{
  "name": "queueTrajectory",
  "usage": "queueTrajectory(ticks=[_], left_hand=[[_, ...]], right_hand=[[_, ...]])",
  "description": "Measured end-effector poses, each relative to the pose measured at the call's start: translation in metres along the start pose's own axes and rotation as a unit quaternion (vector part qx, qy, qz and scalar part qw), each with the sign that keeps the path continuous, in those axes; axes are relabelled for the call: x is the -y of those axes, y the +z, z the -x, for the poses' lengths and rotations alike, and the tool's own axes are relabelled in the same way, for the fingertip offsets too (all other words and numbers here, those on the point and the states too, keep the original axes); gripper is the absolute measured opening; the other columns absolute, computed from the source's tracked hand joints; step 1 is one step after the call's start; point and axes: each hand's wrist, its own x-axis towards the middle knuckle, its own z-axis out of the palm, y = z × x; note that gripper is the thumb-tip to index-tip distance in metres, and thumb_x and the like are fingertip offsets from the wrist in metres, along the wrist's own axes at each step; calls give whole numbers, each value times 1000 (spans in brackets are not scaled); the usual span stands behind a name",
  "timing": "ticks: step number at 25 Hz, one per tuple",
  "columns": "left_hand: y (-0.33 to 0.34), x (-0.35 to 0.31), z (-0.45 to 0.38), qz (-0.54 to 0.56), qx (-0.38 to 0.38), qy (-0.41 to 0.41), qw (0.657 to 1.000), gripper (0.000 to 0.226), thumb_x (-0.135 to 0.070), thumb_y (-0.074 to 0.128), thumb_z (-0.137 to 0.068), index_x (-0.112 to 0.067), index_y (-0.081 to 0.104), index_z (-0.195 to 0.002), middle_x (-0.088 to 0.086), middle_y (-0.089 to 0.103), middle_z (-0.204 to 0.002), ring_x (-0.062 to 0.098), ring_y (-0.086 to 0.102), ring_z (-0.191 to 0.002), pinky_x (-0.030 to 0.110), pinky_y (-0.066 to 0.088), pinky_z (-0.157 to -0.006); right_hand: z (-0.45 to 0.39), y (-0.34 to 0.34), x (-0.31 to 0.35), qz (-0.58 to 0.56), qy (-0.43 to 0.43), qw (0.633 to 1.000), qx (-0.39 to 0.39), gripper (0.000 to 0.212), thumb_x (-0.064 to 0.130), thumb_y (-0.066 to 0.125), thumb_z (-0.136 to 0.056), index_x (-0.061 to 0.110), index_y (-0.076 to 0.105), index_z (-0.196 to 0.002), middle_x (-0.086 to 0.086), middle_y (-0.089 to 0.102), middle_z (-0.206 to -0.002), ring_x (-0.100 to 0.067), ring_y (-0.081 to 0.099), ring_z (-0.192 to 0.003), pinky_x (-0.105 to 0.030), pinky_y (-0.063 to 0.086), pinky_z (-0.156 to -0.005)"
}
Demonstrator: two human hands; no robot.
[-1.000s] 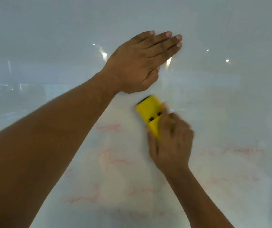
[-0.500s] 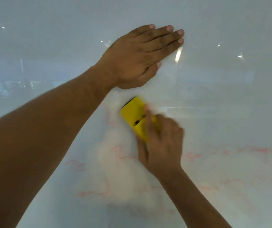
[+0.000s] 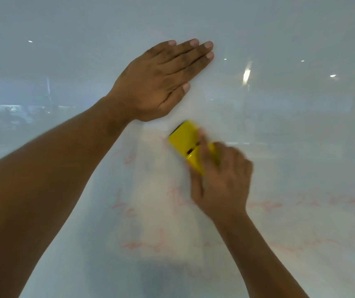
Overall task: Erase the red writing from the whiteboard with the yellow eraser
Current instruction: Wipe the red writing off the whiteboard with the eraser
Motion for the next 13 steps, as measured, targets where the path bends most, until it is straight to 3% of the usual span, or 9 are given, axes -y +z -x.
queueTrajectory(ticks=[1, 2, 5, 6, 9, 10, 13], left_hand=[[-1, 2, 5, -2, -3, -8, 1000, 58, -27, 25, -114, -13, 21, -170, 4, 20, -177, 20, 16, -164, 42, 18, -134], [-2, 3, 9, -3, -4, -13, 1000, 58, -26, 25, -113, -12, 22, -169, 5, 21, -177, 20, 17, -164, 43, 18, -134], [-6, 10, 17, -1, -1, -13, 1000, 59, -24, 25, -112, -11, 22, -169, 6, 21, -177, 22, 17, -164, 43, 18, -134], [-6, 12, 20, -1, -1, -15, 1000, 59, -24, 26, -111, -11, 23, -169, 6, 21, -176, 22, 17, -164, 43, 18, -134], [-6, 15, 23, 5, -4, -23, 1000, 60, -23, 29, -110, -10, 24, -169, 6, 23, -176, 22, 19, -164, 43, 20, -133], [-7, 15, 23, 8, -5, -23, 1000, 59, -24, 29, -111, -10, 25, -169, 6, 23, -176, 22, 19, -164, 43, 20, -133], [-8, 18, 25, 7, -5, -22, 1000, 58, -31, 27, -114, -12, 25, -169, 5, 23, -176, 21, 19, -164, 42, 20, -133]], right_hand=[[-6, 1, 4, -22, 84, 996, -19, 63, 33, 62, -93, 11, 48, -150, -20, 59, -113, -36, 51, -94, -43, 35, -74], [-6, 4, 14, -35, 96, 995, -21, 63, 31, 63, -93, 9, 48, -149, -21, 59, -111, -36, 51, -93, -42, 35, -74], [13, 8, 39, -32, -153, 988, 23, 63, 23, 68, -85, 8, 54, -145, -20, 64, -108, -37, 57, -91, -42, 38, -75], [6, 8, 31, -16, -156, 987, 23, 63, 23, 66, -85, 11, 54, -146, -19, 64, -110, -37, 57, -93, -42, 38, -76], [-22, 8, 16, -10, 104, 994, -35, 62, 31, 62, -93, 13, 48, -151, -20, 58, -115, -35, 49, -98, -43, 34, -78], [-21, 11, 23, -5, 114, 993, -41, 63, 31, 62, -93, 11, 47, -151, -21, 57, -115, -36, 50, -99, -44, 35, -79], [-6, 19, 37, 3, -184, 983, -3, 66, 22, 68, -85, 10, 51, -148, -22, 64, -115, -38, 54, -98, -44, 38, -81]])
